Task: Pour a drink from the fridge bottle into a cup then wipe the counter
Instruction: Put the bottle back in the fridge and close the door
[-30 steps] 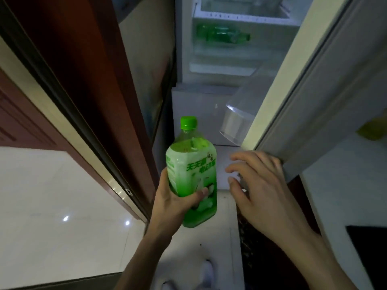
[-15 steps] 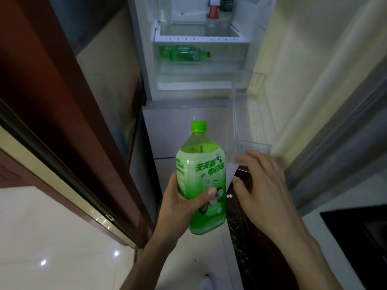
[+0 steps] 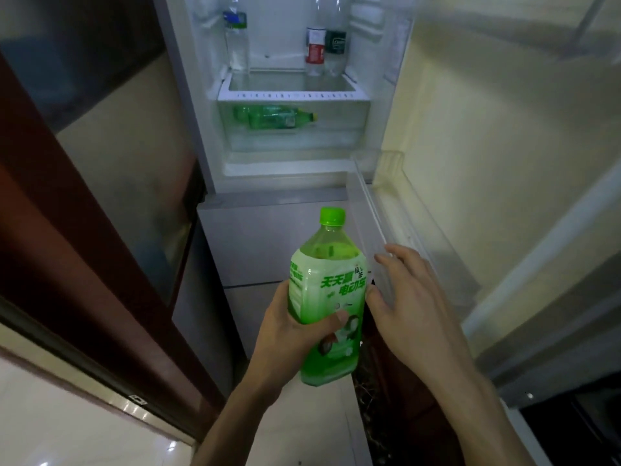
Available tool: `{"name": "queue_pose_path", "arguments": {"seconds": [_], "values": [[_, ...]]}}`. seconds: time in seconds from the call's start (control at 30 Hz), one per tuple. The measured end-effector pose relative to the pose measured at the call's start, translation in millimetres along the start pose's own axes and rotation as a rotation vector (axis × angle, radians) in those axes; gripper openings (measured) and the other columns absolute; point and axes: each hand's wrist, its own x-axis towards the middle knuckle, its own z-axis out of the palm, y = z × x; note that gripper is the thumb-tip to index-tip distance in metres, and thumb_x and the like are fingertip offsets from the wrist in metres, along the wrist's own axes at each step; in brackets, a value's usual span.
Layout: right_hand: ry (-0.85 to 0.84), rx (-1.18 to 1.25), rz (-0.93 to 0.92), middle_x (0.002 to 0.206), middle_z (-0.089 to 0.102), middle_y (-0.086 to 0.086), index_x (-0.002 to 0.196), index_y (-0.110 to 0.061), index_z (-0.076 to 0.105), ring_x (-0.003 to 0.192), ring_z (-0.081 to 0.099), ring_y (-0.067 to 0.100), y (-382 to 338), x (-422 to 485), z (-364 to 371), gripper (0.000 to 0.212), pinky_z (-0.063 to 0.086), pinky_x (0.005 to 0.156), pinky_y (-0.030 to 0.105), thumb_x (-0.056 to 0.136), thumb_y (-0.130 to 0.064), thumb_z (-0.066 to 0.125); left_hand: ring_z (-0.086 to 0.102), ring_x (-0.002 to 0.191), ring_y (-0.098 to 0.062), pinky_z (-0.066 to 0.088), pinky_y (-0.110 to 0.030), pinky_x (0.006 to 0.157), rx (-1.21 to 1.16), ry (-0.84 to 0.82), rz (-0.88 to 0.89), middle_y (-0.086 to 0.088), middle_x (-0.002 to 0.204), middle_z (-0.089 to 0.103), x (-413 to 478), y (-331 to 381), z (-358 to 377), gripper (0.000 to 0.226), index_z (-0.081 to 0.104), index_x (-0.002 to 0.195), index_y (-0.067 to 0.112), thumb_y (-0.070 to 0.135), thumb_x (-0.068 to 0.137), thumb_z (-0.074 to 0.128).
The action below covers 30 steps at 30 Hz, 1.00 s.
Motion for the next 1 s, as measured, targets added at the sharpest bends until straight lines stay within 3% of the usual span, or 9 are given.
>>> {"name": "queue_pose_path", "arguments": {"seconds": [0.1,0.2,0.3,0.4,0.57,0.7,0.87,1.0], "values": [[-0.009,0.014,0.041,0.143,0.045,0.004,0.132,-0.008,0.055,0.129,0.045,0.023,8.7,12.6,-4.9,0.045,0.04,0.105,0.037,0.089,-0.02,0.061,0.072,0.1,-0.022,0.057,-0.049,0.089,-0.075,-0.006,0.011,-0.002,0.11,0.075,14.4,4.7,15.2,0.056,0.06,0.121,0.02,0.025,0.072,0.087],[0.002,-0.008,0.034,0.137,0.051,0.006,0.124,-0.007,0.06,0.118,0.055,0.029,20.8,24.2,-6.5,0.041,0.05,0.095,0.045,0.083,-0.008,0.062,0.073,0.099,-0.021,0.059,-0.044,0.084,-0.114,0.021,0.019,0.0,0.108,0.075,31.6,9.4,31.5,0.058,0.059,0.12,0.023,0.033,0.068,0.084],[0.027,-0.03,0.097,0.134,0.055,-0.002,0.123,-0.015,0.064,0.11,0.06,0.028,34.5,29.5,-11.8,0.045,0.053,0.088,0.043,0.081,0.0,0.056,0.073,0.096,-0.02,0.06,-0.04,0.08,-0.088,0.045,0.046,0.001,0.104,0.075,49.8,12.2,43.6,0.06,0.058,0.117,0.023,0.034,0.064,0.085],[0.056,-0.018,0.115,0.128,0.057,-0.01,0.118,-0.024,0.067,0.102,0.063,0.023,46.1,30.4,-17.8,0.045,0.054,0.082,0.039,0.079,-0.004,0.056,0.072,0.095,-0.018,0.059,-0.047,0.084,-0.041,0.049,0.06,0.002,0.103,0.074,66.9,12.2,51.4,0.07,0.057,0.114,0.025,0.042,0.053,0.085],[0.029,0.027,0.132,0.118,0.059,-0.011,0.114,-0.027,0.063,0.098,0.062,0.018,65.9,40.3,-26.7,0.037,0.054,0.074,0.04,0.083,-0.007,0.058,0.071,0.094,-0.011,0.059,-0.042,0.085,0.074,-0.013,0.053,0.005,0.103,0.072,86.0,18.0,57.6,0.075,0.055,0.115,0.024,0.047,0.048,0.081],[0.024,0.04,0.098,0.132,0.05,-0.004,0.125,-0.019,0.058,0.117,0.052,0.019,68.6,60.9,-19.6,0.038,0.047,0.092,0.037,0.087,-0.014,0.06,0.07,0.094,-0.006,0.059,-0.027,0.078,0.082,-0.019,0.063,0.003,0.106,0.071,98.6,21.3,59.1,0.076,0.052,0.118,0.019,0.039,0.054,0.086],[0.003,0.072,0.095,0.149,0.036,-0.001,0.136,-0.019,0.05,0.137,0.03,0.018,47.9,90.2,-8.5,0.053,0.023,0.112,0.033,0.085,-0.034,0.047,0.069,0.097,-0.003,0.058,-0.033,0.084,0.082,0.043,0.075,0.006,0.106,0.071,113.0,23.4,52.6,0.082,0.054,0.119,0.021,0.052,0.05,0.085],[-0.067,0.101,0.118,0.153,0.032,-0.002,0.141,-0.022,0.044,0.141,0.027,0.017,41.1,120.3,2.7,0.057,0.019,0.117,0.036,0.086,-0.038,0.041,0.069,0.099,-0.007,0.059,-0.03,0.082,0.089,0.055,0.12,0.008,0.106,0.071,134.1,31.2,30.5,0.074,0.053,0.121,0.023,0.04,0.057,0.087]]}}
